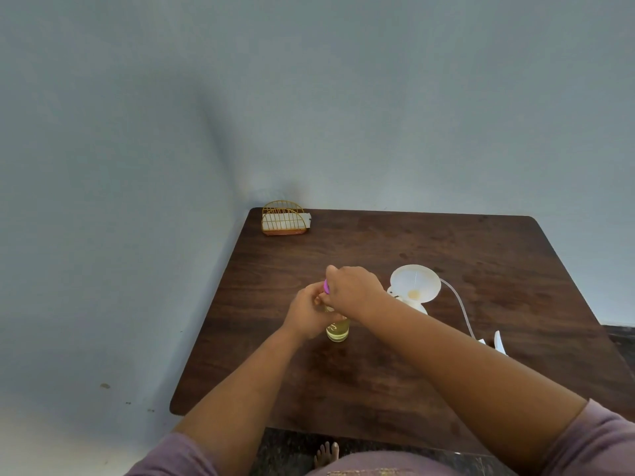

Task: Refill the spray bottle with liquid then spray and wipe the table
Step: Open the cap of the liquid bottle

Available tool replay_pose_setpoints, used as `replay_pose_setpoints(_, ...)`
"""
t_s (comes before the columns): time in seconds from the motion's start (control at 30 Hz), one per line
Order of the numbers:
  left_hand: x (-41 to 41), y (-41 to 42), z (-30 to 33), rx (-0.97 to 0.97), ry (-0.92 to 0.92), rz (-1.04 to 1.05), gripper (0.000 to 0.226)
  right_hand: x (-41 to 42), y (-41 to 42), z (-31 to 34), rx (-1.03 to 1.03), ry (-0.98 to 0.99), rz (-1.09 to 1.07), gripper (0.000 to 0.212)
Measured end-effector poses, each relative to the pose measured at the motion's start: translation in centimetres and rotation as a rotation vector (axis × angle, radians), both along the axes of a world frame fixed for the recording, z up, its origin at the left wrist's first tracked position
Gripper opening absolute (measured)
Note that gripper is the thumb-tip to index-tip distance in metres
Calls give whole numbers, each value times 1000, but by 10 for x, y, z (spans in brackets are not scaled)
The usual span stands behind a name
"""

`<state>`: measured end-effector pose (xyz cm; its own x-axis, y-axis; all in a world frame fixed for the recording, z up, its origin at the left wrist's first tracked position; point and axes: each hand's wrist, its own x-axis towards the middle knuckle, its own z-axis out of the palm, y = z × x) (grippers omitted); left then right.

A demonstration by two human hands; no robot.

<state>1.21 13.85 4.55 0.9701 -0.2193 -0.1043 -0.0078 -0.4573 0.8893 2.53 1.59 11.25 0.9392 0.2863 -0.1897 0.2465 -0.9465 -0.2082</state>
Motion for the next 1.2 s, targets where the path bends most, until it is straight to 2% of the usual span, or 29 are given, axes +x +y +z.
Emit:
replay_pose_setpoints(0.33, 2, 0, -2, -5, -17, -13, 32, 6, -7, -3, -49, -17, 151, 31)
replay_pose_setpoints(0.6, 9, 3, -4, 19, 24, -57, 40, 10, -18, 4, -62, 23, 341, 32)
replay_pose_setpoints(0.8, 13, 7, -1, 3, 116, -94, 46, 7, -22, 19, -334, -58, 538, 60)
replay_pose_setpoints(0.87, 12, 7, 0, -10, 138, -105, 43, 7, -20, 22, -274, -40, 486, 61)
replay_pose_setpoints(0.97, 10, 6, 2, -30, 150, -103, 44, 8, -20, 27, -47, 47, 293, 66)
replay_pose_setpoints(1.03, 10, 7, 1, -24, 137, -106, 43, 6, -16, 28, -3, 34, 174, 68)
replay_pose_setpoints(1.1, 9, 8, 1, -19, 124, -107, 42, 0, -11, 23, -36, 5, 67, 60)
replay_pose_setpoints(1.2, 10, 8, 0, -3, 122, -99, 42, -5, -5, 11, 9, 69, -11, 43)
